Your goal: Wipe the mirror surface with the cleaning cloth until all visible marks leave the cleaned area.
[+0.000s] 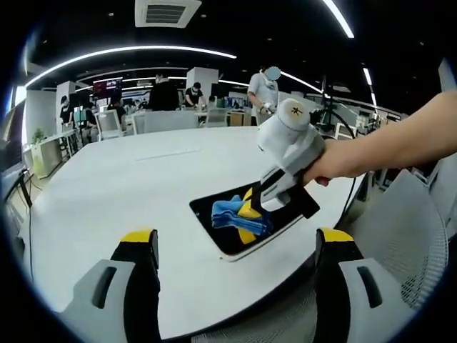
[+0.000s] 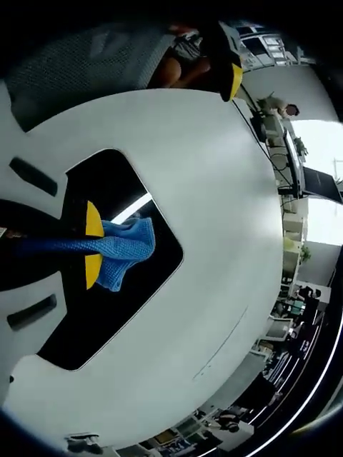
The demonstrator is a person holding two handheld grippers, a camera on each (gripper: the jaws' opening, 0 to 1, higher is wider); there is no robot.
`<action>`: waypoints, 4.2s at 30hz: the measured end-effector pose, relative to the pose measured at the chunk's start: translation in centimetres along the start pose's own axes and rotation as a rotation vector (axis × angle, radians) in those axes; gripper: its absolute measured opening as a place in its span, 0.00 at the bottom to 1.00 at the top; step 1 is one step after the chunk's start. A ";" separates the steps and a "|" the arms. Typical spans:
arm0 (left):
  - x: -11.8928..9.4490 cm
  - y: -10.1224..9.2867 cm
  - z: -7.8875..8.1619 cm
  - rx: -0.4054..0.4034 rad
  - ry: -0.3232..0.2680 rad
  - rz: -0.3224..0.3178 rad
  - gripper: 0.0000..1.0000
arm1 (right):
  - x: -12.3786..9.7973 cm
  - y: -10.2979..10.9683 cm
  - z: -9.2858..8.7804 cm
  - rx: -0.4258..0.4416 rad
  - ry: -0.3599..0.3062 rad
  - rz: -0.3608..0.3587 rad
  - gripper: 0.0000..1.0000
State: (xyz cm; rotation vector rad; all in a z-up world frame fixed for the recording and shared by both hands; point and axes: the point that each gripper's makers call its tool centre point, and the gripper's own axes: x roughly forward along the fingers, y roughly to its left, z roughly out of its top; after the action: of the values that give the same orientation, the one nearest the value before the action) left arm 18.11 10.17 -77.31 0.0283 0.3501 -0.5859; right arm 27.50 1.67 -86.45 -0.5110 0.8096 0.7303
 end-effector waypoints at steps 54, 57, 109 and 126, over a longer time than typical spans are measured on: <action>0.1 -0.4 -0.1 -0.004 0.010 -0.019 0.87 | -3.2 -5.7 -5.5 0.111 -0.009 -0.025 0.00; 0.1 -0.5 0.0 -0.005 0.006 -0.022 0.89 | -3.1 -5.7 -5.5 0.114 -0.009 -0.021 0.00; 0.0 -0.3 0.3 -0.003 -0.015 -0.016 0.89 | -5.9 -9.6 -10.1 0.161 0.016 -0.128 0.00; 0.1 -0.2 0.0 0.001 0.004 -0.012 0.90 | -6.6 -7.9 -10.7 0.158 -0.023 -0.068 0.00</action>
State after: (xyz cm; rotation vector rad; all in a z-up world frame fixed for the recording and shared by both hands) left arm 18.06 9.94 -77.33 0.0287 0.3539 -0.5979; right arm 25.36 -12.99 -86.53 -0.3852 0.8168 0.6031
